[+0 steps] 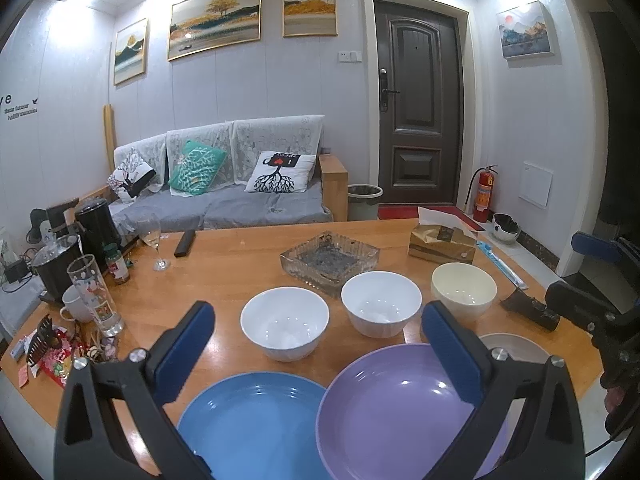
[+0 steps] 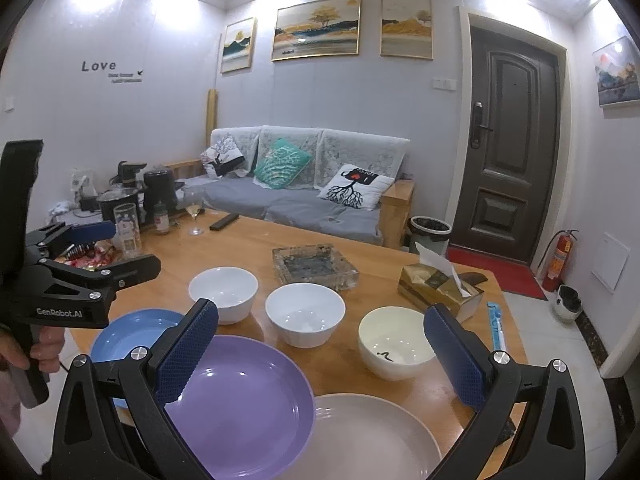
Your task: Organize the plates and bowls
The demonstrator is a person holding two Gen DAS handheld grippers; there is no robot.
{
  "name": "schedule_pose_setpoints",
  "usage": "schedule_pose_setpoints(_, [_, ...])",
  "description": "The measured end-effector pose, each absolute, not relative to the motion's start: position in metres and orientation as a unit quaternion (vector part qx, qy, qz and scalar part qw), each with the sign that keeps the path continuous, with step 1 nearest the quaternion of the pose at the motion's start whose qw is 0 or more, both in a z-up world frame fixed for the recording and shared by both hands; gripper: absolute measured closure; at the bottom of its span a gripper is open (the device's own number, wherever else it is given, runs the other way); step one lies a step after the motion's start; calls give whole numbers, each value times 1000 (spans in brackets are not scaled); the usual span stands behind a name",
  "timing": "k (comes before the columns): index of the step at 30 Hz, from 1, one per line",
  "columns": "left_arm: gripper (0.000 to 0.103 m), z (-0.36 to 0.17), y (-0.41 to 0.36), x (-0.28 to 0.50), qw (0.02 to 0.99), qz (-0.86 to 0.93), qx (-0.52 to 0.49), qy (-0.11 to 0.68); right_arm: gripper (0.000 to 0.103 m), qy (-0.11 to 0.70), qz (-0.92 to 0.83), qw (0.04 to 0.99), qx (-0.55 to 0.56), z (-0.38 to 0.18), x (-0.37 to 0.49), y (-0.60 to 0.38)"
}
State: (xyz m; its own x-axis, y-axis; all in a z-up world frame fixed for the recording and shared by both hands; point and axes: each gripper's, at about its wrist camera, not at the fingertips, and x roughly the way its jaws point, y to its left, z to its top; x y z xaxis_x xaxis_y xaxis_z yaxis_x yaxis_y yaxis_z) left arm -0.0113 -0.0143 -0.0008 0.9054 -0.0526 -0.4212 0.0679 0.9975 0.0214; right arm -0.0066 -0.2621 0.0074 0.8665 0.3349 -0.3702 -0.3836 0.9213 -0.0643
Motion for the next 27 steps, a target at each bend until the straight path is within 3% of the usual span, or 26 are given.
schedule_pose_setpoints(27, [0,2,-13,-15,976,-30,16,214,1,178,192,963,-63,12,-14,-264])
